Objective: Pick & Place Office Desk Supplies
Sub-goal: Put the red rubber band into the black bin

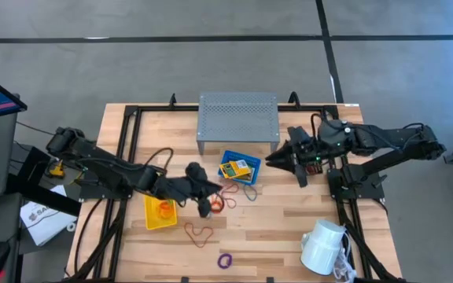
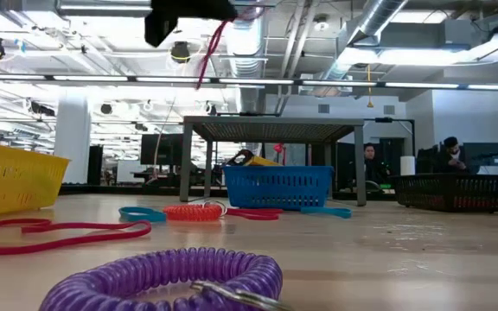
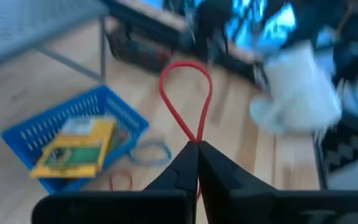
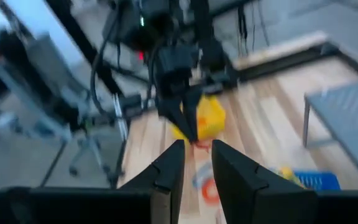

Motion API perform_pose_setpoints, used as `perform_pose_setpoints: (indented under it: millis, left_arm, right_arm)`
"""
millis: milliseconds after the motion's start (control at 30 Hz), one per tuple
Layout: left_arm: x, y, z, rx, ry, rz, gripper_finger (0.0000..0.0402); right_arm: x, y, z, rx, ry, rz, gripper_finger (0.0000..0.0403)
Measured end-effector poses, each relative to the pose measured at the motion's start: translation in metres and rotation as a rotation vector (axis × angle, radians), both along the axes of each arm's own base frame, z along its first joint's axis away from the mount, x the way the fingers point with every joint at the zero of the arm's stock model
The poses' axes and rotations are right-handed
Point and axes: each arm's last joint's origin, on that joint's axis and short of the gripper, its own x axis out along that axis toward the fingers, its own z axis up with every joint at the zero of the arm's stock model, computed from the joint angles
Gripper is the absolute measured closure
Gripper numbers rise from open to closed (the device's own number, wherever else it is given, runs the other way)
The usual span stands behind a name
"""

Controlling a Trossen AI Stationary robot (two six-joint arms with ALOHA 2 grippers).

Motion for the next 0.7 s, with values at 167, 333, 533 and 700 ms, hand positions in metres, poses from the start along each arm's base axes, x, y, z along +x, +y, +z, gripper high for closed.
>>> perform_pose_setpoints:
  millis: [167, 333, 533, 700]
  left_arm:
    - [0.0, 0.01, 0.017, -0.028, -0.129, 0.089, 0.0401]
    - [0.002, 0.023, 0.032, -0.06, -0.239, 0.137, 0.0401]
    - [-0.006, 0.035, 0.046, -0.022, -0.274, 0.154, 0.0401]
    - [-0.012, 0.045, 0.056, 0.033, -0.294, 0.151, 0.0401]
  right_arm:
    - [0.016, -0.003, 0.001, 0.008, -0.06, -0.023, 0.0324]
    - [0.045, -0.003, -0.018, 0.005, 0.004, 0.014, 0.0304]
    - [0.077, -0.016, -0.043, 0.139, 0.085, 0.004, 0.0212]
    - [0.095, -0.023, -0.036, 0.301, -0.068, -0.056, 0.0151]
